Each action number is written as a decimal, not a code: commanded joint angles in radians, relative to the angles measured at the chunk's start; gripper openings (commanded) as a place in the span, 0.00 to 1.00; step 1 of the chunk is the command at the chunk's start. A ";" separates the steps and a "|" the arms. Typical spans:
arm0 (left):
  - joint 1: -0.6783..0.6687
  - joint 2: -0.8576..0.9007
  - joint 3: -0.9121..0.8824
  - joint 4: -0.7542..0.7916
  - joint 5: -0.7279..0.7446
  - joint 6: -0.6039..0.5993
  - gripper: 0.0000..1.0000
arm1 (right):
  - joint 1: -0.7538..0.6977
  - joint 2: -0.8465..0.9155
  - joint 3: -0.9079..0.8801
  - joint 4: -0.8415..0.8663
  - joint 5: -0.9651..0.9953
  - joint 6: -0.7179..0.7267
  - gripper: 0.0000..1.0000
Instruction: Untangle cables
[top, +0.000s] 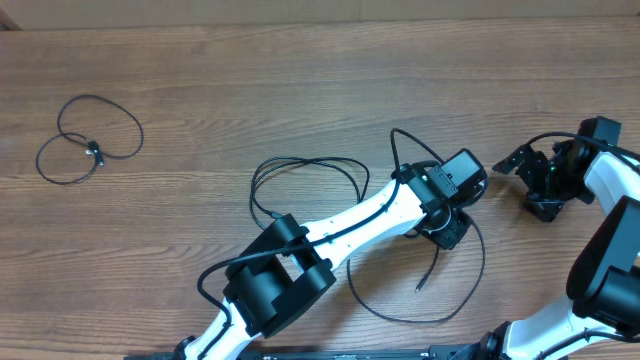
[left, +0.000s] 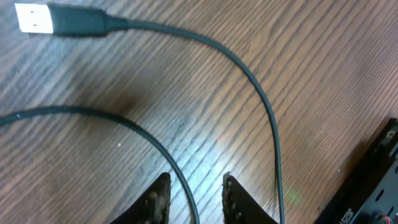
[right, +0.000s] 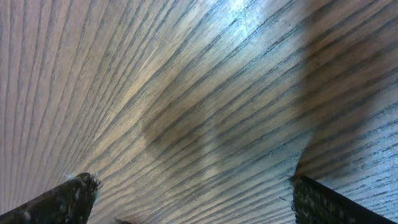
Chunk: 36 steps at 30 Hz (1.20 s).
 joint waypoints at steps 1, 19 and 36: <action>-0.020 0.014 -0.021 -0.016 0.014 0.015 0.29 | -0.002 0.002 0.024 0.004 0.003 -0.005 1.00; -0.085 0.015 -0.085 -0.116 -0.130 0.085 0.42 | -0.002 0.002 0.024 0.004 0.003 -0.004 1.00; -0.145 0.028 -0.086 -0.112 -0.136 0.104 0.50 | -0.002 0.002 0.024 0.004 0.003 -0.005 1.00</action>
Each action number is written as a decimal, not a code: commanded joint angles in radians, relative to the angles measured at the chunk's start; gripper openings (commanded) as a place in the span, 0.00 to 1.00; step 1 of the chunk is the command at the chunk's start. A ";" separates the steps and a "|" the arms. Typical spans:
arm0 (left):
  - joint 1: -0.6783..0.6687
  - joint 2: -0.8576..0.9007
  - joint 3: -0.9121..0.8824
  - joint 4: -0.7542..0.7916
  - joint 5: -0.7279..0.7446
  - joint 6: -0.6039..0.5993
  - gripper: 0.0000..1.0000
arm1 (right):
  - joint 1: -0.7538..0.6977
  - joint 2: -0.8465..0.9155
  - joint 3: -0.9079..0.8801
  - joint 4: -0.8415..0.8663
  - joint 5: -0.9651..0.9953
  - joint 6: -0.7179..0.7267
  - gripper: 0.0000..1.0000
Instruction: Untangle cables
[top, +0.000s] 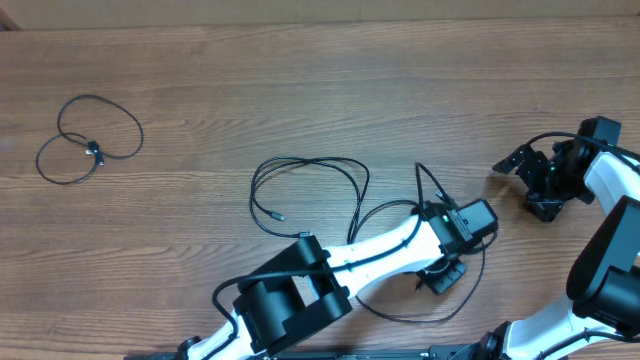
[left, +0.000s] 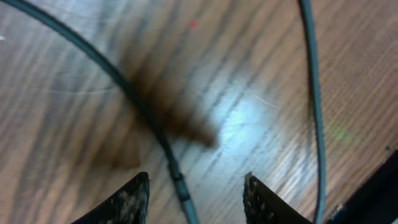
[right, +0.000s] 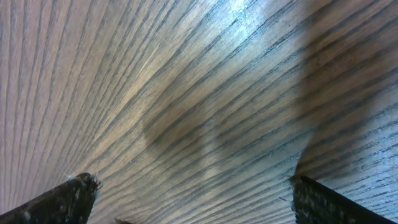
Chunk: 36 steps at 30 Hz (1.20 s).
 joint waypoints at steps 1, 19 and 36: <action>-0.005 0.033 -0.005 -0.001 -0.014 0.013 0.50 | -0.002 0.002 0.024 0.003 0.003 -0.005 1.00; 0.021 0.089 0.096 -0.137 -0.054 0.186 0.04 | -0.002 0.002 0.024 0.003 0.003 -0.004 1.00; 0.021 0.089 0.166 -0.434 0.301 0.685 0.04 | -0.002 0.002 0.024 0.003 0.003 -0.004 1.00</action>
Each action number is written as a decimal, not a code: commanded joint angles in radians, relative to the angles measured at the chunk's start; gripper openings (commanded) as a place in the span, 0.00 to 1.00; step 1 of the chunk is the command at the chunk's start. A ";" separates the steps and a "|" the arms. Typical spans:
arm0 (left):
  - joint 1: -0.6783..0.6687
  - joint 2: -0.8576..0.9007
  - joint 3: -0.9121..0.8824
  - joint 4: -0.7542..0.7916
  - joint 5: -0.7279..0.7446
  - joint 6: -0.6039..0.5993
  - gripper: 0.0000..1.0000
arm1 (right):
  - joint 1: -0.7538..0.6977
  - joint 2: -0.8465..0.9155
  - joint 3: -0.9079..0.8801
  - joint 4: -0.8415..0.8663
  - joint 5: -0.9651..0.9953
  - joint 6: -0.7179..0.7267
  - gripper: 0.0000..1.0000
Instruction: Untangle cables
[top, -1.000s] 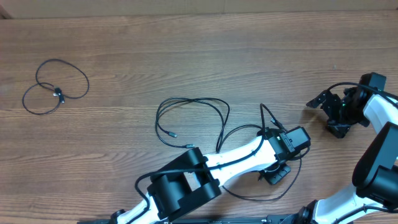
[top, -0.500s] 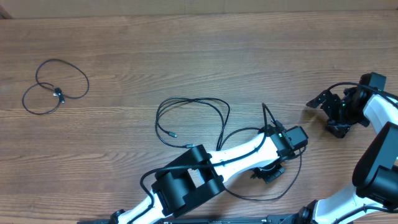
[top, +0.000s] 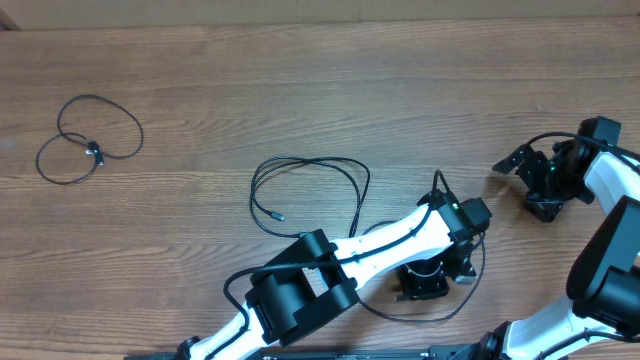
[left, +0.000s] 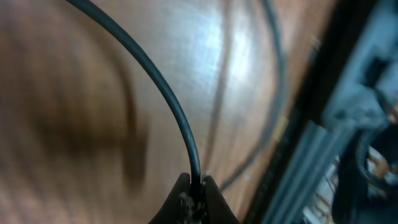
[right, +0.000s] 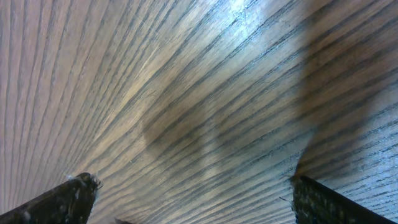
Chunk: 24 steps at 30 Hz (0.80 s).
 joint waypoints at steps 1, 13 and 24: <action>0.001 0.011 0.018 -0.027 0.131 0.144 0.04 | -0.002 0.002 0.024 0.004 0.003 -0.004 1.00; 0.000 0.011 0.017 -0.033 0.204 0.223 0.06 | -0.002 0.002 0.024 0.004 0.003 -0.004 1.00; -0.012 0.011 0.016 -0.047 0.192 0.222 0.43 | -0.002 0.002 0.024 0.004 0.003 -0.004 1.00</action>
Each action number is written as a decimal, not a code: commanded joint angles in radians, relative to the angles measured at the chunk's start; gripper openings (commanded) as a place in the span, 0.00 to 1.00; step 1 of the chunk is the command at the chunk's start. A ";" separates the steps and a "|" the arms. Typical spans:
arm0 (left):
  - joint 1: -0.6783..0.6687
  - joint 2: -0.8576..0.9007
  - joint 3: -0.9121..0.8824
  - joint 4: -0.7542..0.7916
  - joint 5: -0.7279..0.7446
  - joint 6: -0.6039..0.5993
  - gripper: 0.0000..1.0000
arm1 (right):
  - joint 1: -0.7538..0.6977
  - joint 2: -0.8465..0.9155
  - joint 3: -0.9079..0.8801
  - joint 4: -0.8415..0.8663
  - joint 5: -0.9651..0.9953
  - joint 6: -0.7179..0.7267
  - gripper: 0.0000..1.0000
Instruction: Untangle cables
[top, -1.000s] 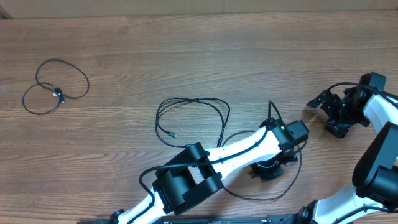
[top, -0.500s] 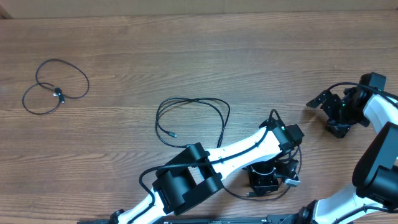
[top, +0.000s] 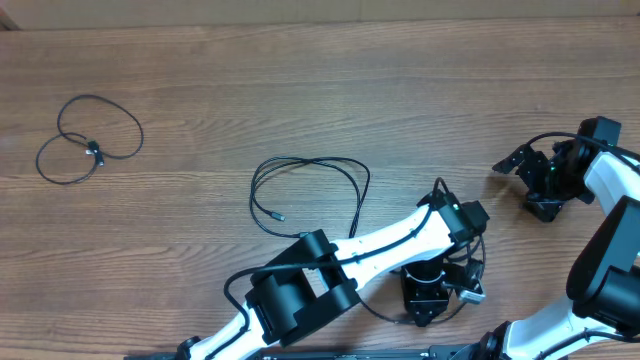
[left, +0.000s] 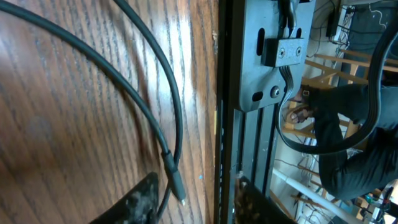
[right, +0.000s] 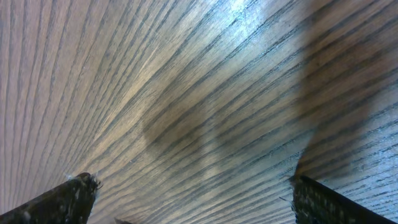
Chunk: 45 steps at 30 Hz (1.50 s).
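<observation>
A long black cable (top: 310, 162) loops across the table's middle and runs under my left arm toward the front edge. My left gripper (top: 432, 300) hangs at that edge. In the left wrist view the left gripper (left: 196, 200) is open, and the cable's small plug end (left: 176, 185) lies on the wood between its fingers, with two strands of the cable (left: 124, 87) curving up from there. A second, thin black cable (top: 88, 148) lies coiled at the far left. My right gripper (top: 520, 188) stands open over bare wood (right: 186, 112) at the right.
The table's front edge (left: 216, 124) is right beside the left fingers. Beyond it are a black metal frame (left: 255, 68) and a person in dark clothes. The left arm's white links (top: 370, 240) cross the lower middle of the table.
My left gripper was shut on the black cable. Now it is open nearer the front edge, and the cable's plug end lies loose between its fingers. The right arm has not moved.
My left gripper first hovered, narrowly open, over the cable near its USB plug. It then stood wider open around a strand, closer to the front. Then it was shut on the cable. Now it is open at the table's edge, and the strand lies further forward.
</observation>
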 joint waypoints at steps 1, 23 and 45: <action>-0.008 0.011 0.015 -0.002 0.008 0.018 0.47 | -0.002 0.002 0.024 0.004 0.003 -0.004 1.00; -0.086 0.042 0.012 0.112 -0.217 -0.193 0.65 | -0.002 0.002 0.024 0.004 0.003 -0.004 1.00; -0.150 0.043 -0.035 0.129 -0.281 -0.277 0.60 | -0.002 0.002 0.024 0.004 0.003 -0.004 1.00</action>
